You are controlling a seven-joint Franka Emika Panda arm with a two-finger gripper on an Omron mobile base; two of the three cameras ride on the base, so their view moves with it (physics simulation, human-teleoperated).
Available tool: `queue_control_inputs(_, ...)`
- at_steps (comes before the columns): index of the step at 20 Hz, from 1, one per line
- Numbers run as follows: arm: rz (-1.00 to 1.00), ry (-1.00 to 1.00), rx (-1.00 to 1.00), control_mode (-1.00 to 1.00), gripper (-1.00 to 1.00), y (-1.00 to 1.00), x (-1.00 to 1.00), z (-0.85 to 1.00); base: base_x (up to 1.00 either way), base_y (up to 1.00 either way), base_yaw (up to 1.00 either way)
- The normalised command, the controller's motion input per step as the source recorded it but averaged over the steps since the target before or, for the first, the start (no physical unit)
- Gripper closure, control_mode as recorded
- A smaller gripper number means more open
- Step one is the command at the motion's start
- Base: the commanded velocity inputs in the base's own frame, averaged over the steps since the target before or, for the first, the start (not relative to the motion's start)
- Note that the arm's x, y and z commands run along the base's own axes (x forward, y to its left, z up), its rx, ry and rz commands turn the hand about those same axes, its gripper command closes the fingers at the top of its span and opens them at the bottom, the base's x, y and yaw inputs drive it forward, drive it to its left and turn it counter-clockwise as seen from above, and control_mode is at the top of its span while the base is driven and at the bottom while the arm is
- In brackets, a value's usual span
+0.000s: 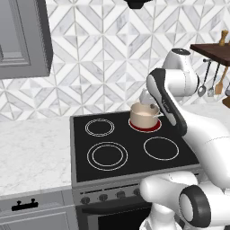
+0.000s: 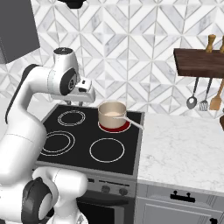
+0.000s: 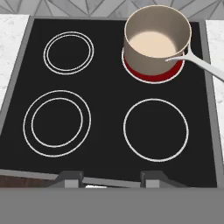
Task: Turn off the rear right burner of the stove.
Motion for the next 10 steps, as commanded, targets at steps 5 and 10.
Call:
queue_control_inputs(5,0.0,0.0,0.0,-1.0,-1.0,0.02,-0.15,0.0,0.0,0.0,0.0)
queue_control_inputs(10,0.0,0.0,0.0,-1.0,-1.0,0.0,-0.05,0.0,0.0,0.0,0.0)
